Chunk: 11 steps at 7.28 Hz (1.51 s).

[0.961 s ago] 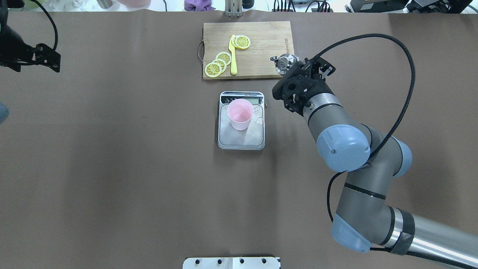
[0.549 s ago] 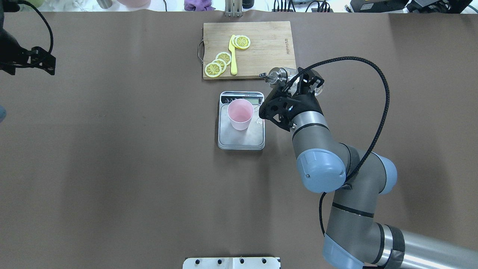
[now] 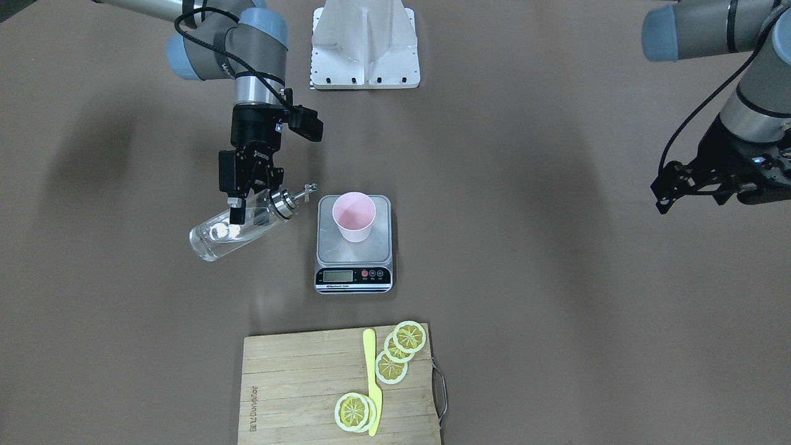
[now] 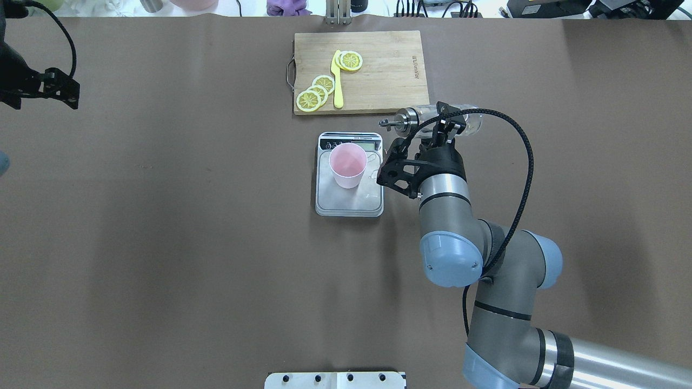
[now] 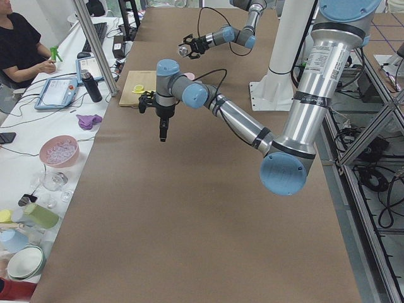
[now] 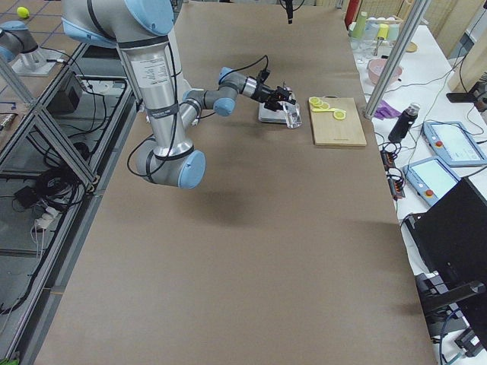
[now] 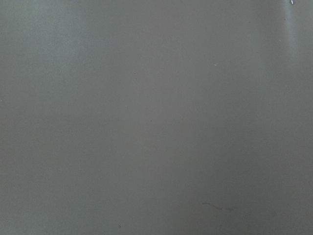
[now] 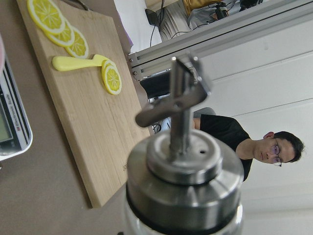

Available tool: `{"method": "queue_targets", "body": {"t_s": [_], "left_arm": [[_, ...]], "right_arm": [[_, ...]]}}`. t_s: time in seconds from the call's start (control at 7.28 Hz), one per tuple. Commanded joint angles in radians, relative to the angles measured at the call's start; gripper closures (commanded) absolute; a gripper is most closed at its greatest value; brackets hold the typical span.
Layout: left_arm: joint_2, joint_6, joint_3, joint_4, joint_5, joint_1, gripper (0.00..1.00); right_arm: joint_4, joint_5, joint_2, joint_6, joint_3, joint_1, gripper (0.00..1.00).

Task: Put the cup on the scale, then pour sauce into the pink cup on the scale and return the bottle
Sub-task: 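Tilt the bottle with the right gripper to pour into the pink cup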

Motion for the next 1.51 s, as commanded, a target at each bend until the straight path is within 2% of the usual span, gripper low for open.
{"method": "queue_targets", "body": {"t_s": [0.0,0.55,1.37], "left_arm": [[0.000,0.000,0.014,0.001,0.000,0.000,0.01],[-0.002,0.002,0.036,0.001,0.003,0.000,0.01],[-0.003,0.069,0.056,0.001,0.003,-0.018,0.01]], "right_arm": [[-0.039,-0.076,0.010,-0.100,-0.025,-0.022,0.90],[-0.106,-0.110,0.025,-0.114,-0.025,-0.050,0.89],[-0.114,-0.211,0.067,-0.300,-0.078,-0.050,0.89]]}}
